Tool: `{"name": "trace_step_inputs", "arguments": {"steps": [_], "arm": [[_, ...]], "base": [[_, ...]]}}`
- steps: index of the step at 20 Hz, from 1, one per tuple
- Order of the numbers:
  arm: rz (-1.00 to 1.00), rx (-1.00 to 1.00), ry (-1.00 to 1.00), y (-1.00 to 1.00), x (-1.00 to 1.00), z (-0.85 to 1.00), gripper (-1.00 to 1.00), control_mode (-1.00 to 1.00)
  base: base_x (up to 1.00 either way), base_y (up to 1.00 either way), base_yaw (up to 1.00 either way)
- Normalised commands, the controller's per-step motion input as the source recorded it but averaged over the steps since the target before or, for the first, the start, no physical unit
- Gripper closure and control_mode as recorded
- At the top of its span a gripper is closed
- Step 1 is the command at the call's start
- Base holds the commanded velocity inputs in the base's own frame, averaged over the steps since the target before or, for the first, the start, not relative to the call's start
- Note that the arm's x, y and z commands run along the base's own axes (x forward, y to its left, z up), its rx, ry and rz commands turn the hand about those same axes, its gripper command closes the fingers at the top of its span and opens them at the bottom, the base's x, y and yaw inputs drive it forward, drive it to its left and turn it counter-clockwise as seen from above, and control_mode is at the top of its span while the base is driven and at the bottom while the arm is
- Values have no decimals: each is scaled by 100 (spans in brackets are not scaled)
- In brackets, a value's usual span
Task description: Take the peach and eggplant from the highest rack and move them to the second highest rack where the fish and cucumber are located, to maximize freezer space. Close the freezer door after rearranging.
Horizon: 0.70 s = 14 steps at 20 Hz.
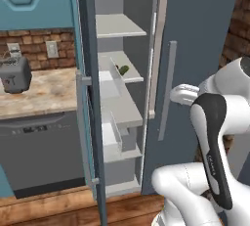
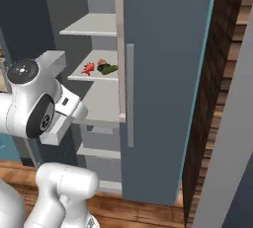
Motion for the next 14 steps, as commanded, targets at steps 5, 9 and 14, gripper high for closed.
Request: {"name": "trace_step_inputs", "arguments": {"steps": [5,9,14], "arm": [[0,0,0,0,0,0,-100,100],[0,0,0,0,0,0,-100,100],[0,0,0,0,0,0,-100,100]], "base": [[-11,86,-50],[0,88,-58],[-22,50,-58]]}}
